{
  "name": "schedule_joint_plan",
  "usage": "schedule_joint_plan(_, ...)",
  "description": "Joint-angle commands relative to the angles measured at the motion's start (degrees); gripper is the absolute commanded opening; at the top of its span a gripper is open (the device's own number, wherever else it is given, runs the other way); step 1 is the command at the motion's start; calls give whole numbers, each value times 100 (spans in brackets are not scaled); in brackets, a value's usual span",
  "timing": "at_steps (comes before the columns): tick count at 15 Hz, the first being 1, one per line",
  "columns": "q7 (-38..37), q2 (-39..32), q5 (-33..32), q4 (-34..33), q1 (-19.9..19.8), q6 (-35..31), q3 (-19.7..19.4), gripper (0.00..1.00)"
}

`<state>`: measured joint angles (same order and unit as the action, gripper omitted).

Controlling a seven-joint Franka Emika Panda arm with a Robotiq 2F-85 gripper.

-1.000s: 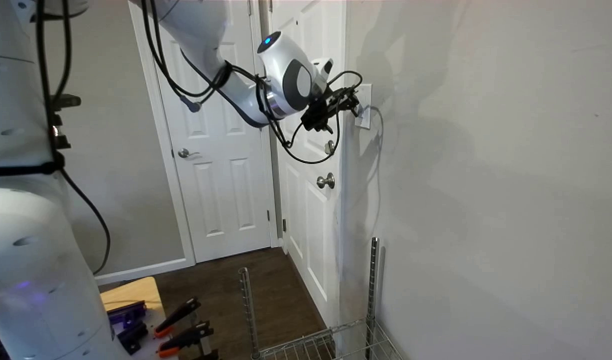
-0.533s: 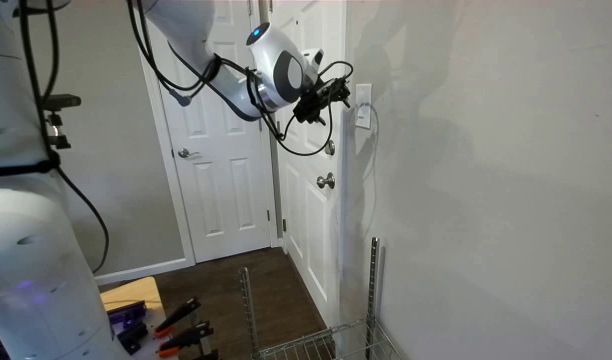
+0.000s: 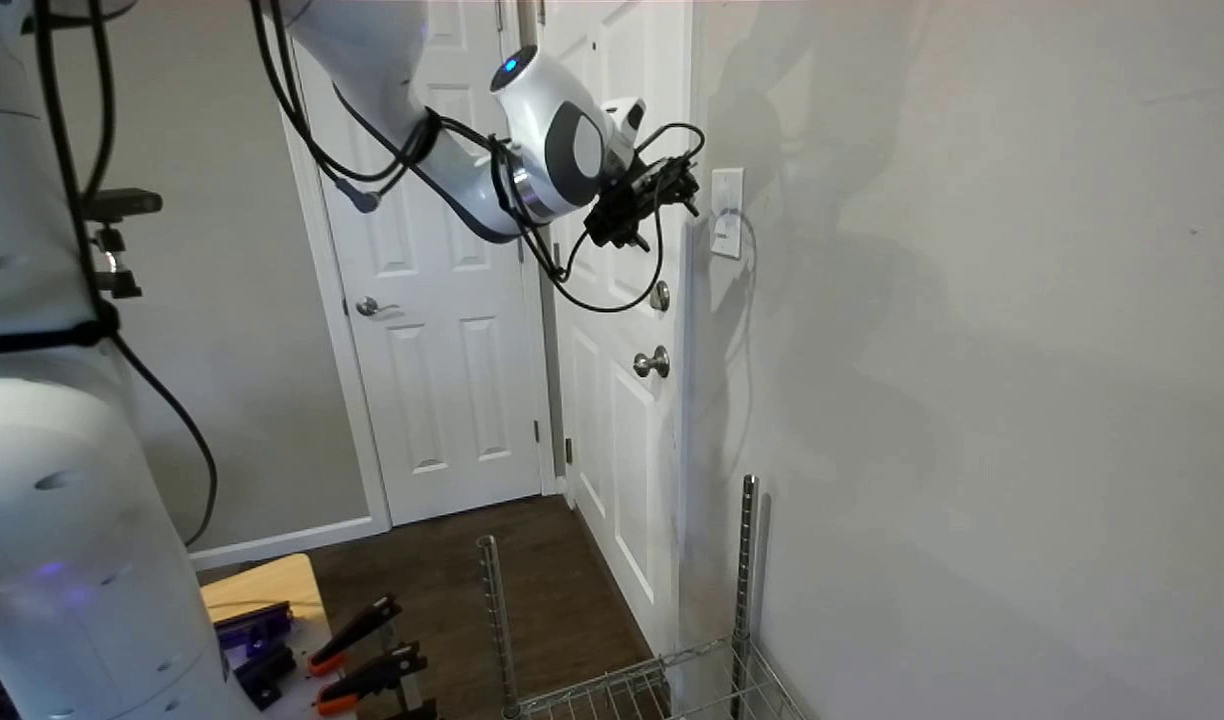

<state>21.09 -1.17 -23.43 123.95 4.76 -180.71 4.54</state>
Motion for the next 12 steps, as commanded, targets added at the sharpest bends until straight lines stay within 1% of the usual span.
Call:
schedule_joint_plan(1,5,181,3,157,19,-102,29,100)
schedule_joint_plan(4,6,273,-7,216,18,-132,48,100)
schedule_joint_plan(5,22,266,-15,173,19,-94,54,100)
schedule_joint_plan(6,11,86,15,-4,16,-9,55,100)
schedule_joint_plan(12,11,121,15,-3,17,-9,59,100)
